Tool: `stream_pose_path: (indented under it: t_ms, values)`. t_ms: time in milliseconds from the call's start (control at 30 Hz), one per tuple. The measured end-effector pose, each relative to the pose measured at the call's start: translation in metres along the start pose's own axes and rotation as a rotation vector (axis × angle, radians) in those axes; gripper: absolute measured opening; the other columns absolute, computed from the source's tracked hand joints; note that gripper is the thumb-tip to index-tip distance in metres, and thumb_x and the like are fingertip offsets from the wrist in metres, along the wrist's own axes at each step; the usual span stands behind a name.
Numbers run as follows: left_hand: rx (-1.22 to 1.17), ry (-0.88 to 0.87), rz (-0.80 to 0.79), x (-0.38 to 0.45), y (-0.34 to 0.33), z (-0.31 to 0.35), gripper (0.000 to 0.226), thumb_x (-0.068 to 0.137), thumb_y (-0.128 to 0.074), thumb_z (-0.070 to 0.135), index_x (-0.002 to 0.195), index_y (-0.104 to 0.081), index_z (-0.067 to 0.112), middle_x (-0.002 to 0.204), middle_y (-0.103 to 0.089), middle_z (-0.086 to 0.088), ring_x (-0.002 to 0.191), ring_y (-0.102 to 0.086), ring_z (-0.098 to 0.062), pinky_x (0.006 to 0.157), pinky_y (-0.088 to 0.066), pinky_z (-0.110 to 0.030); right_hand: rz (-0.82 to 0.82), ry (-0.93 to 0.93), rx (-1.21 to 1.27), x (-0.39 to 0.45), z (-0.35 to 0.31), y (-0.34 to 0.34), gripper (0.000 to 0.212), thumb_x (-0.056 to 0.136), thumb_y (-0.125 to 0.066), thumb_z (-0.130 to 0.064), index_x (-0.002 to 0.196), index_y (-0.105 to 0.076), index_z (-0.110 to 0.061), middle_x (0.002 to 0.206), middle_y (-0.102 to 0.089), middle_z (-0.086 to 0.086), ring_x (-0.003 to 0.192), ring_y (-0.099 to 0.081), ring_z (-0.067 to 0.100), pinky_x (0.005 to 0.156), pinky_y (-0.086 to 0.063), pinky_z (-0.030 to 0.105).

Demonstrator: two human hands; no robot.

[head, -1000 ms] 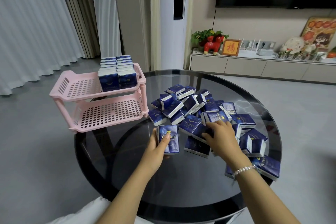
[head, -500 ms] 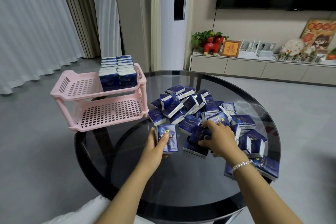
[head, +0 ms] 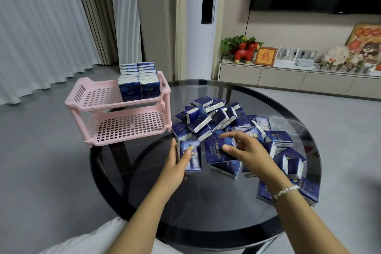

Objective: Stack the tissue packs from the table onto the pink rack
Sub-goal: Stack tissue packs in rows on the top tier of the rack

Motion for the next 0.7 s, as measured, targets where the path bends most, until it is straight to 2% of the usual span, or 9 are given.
stream_pose_path:
  t_ms: [67,167,267,367,433,500,567,633,700]
  values:
    - [0.048,-0.007,-0.021,-0.001,-0.001,0.0,0.067,0.092,-0.043,0.052,0.147,-0.005,0.047,0.154,-0.023,0.013,0.133,-0.036,-0.011,0.089,-0.043,-0.023,-0.122,0.044,0.001,-0.002,-0.011,-0.012,0.032,0.089,-0.062,-0.024,0.115,-0.06,-0.042,0.089,-0.055,0.021,0.079,-0.056,0.029,0.087,-0.05,0.044]
    - [0.064,-0.018,-0.075,0.0,-0.006,-0.002,0.079,0.074,-0.043,0.07,0.143,-0.006,0.056,0.156,-0.021,0.015,0.14,-0.031,-0.014,0.107,-0.04,-0.038,-0.202,0.079,-0.102,-0.002,-0.019,-0.026,0.048,0.092,-0.057,-0.017,0.13,-0.046,-0.044,0.125,-0.059,0.008,0.111,-0.056,0.012,0.095,-0.045,0.023]
    - [0.051,-0.006,-0.099,0.001,-0.009,-0.005,0.076,0.064,-0.042,0.084,0.132,-0.012,0.07,0.156,-0.02,0.016,0.141,-0.03,-0.015,0.111,-0.034,-0.04,-0.172,0.083,-0.182,0.006,-0.02,-0.035,0.052,0.088,-0.063,-0.024,0.134,-0.044,-0.039,0.129,-0.057,-0.005,0.11,-0.054,0.001,0.092,-0.042,0.014]
    - [0.022,0.026,-0.158,0.004,-0.011,-0.017,0.06,0.055,-0.046,0.093,0.108,-0.019,0.086,0.155,-0.025,0.017,0.138,-0.036,-0.016,0.112,-0.031,-0.052,-0.123,0.107,-0.185,0.01,-0.025,-0.044,0.046,0.079,-0.072,-0.027,0.123,-0.056,-0.03,0.11,-0.061,-0.017,0.095,-0.054,-0.009,0.079,-0.037,0.0]
    - [0.011,0.032,-0.201,0.004,-0.013,-0.02,0.073,0.056,-0.058,0.087,0.118,-0.02,0.081,0.152,-0.033,0.017,0.136,-0.04,-0.016,0.112,-0.031,-0.053,-0.074,0.132,-0.146,0.011,-0.03,-0.049,0.04,0.075,-0.076,-0.03,0.112,-0.063,-0.032,0.102,-0.062,-0.019,0.089,-0.054,-0.007,0.075,-0.039,0.002]
    - [-0.023,0.013,-0.213,0.003,-0.014,-0.015,0.089,0.06,-0.07,0.074,0.135,-0.021,0.066,0.147,-0.04,0.017,0.132,-0.045,-0.014,0.111,-0.034,-0.049,-0.04,0.138,-0.096,0.012,-0.03,-0.051,0.035,0.074,-0.075,-0.032,0.107,-0.064,-0.036,0.101,-0.064,-0.016,0.092,-0.057,0.001,0.078,-0.043,0.007]
    - [-0.111,-0.017,-0.181,0.004,-0.01,-0.01,0.074,0.075,-0.071,0.05,0.138,-0.032,0.05,0.139,-0.051,0.013,0.122,-0.054,-0.01,0.105,-0.042,-0.039,-0.066,0.047,0.029,0.015,-0.019,-0.054,0.039,0.08,-0.07,-0.034,0.117,-0.06,-0.033,0.112,-0.065,-0.005,0.102,-0.06,0.008,0.089,-0.047,0.016]
    - [-0.183,-0.037,-0.136,0.007,0.0,-0.006,0.07,0.082,-0.068,0.032,0.139,-0.03,0.046,0.133,-0.055,0.014,0.115,-0.058,-0.009,0.096,-0.047,-0.031,-0.217,-0.106,0.244,0.014,-0.002,-0.068,0.05,0.082,-0.065,-0.035,0.129,-0.051,-0.026,0.126,-0.059,0.0,0.112,-0.059,0.011,0.099,-0.047,0.028]
    - [-0.173,-0.052,-0.138,0.008,0.008,-0.004,0.104,0.07,-0.077,0.034,0.149,-0.009,0.04,0.139,-0.048,0.015,0.125,-0.05,-0.008,0.109,-0.038,-0.034,-0.434,-0.167,0.455,0.008,0.003,-0.09,0.055,0.079,-0.067,-0.033,0.13,-0.05,-0.021,0.13,-0.058,0.002,0.118,-0.058,0.018,0.103,-0.045,0.036]
Point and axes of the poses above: each hand's wrist, its own x-axis towards the middle knuckle, its own y-axis out of the back of the hand, z = x × y, the point moved 10 cm from there along x, towards the middle knuckle
